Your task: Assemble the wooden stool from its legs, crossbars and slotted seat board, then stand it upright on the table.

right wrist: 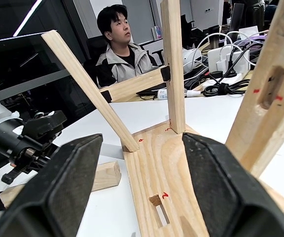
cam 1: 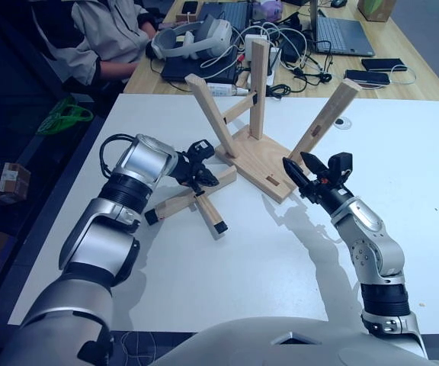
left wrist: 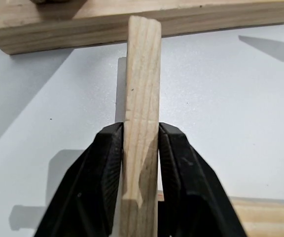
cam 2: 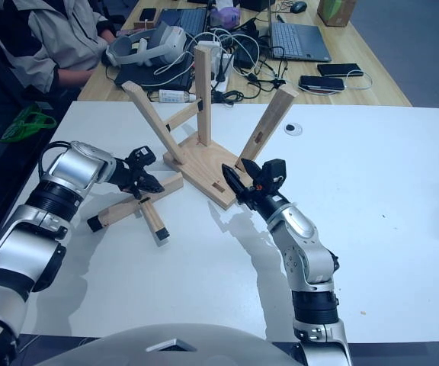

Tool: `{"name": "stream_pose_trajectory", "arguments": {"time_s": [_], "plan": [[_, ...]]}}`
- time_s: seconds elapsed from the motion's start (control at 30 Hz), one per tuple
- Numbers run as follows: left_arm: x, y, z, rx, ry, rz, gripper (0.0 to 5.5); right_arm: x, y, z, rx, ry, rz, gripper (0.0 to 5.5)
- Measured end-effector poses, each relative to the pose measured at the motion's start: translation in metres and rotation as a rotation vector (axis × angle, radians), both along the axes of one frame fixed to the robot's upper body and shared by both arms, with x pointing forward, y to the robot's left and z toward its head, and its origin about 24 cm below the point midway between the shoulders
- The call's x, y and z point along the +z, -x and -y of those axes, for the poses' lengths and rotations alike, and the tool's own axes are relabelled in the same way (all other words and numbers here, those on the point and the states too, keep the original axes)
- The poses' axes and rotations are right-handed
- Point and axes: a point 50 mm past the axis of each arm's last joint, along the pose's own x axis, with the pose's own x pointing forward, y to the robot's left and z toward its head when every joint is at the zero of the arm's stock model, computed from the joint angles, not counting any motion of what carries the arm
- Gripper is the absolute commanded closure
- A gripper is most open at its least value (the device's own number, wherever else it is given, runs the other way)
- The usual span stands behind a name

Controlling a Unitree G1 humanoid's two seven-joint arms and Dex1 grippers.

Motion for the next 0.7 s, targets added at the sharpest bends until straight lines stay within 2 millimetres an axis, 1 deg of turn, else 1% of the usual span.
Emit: {"name": "stream_pose_trajectory", "arguments": {"time_s": [0.07,0.13,0.17,0.23,0.3,0.37,0.4,0.47,0.53,0.6,0.67,0.7], "plan": [[0.003,0.004,-0.001,0.008,0.032,0.007,4.49,0.000,0.000,0.000,0.001,-0.001,0.001,2.50],[0.015,0.010,-0.004,0.020,0.097,0.030,4.49,-0.001,0.000,0.001,-0.002,0.002,-0.002,2.50],[0.027,0.013,-0.009,0.034,0.135,0.059,4.49,0.000,-0.001,0.002,-0.008,0.003,-0.001,2.50],[0.044,0.019,-0.014,0.056,0.189,0.101,4.50,0.000,-0.001,0.004,-0.012,0.004,-0.001,2.50],[0.071,0.024,-0.017,0.062,0.265,0.172,4.50,0.001,-0.002,0.007,-0.020,0.003,0.000,2.50],[0.095,0.030,-0.017,0.051,0.335,0.255,4.50,0.007,-0.008,0.010,-0.022,0.001,0.013,2.50],[0.101,0.032,-0.014,0.036,0.354,0.273,4.50,0.010,-0.010,0.010,-0.020,-0.010,0.019,2.50],[0.109,0.038,-0.009,-0.006,0.384,0.305,4.50,0.018,-0.015,0.007,-0.003,-0.046,0.027,2.50],[0.108,0.044,-0.004,-0.033,0.395,0.314,4.51,0.027,-0.021,0.002,0.008,-0.098,0.026,2.50],[0.106,0.047,0.002,-0.039,0.408,0.323,4.51,0.039,-0.028,-0.009,0.038,-0.137,0.030,2.50],[0.104,0.047,0.007,-0.038,0.414,0.336,4.51,0.050,-0.031,-0.020,0.082,-0.147,0.044,2.50],[0.104,0.048,0.009,-0.040,0.418,0.339,4.51,0.052,-0.032,-0.023,0.093,-0.151,0.047,2.50]]}}
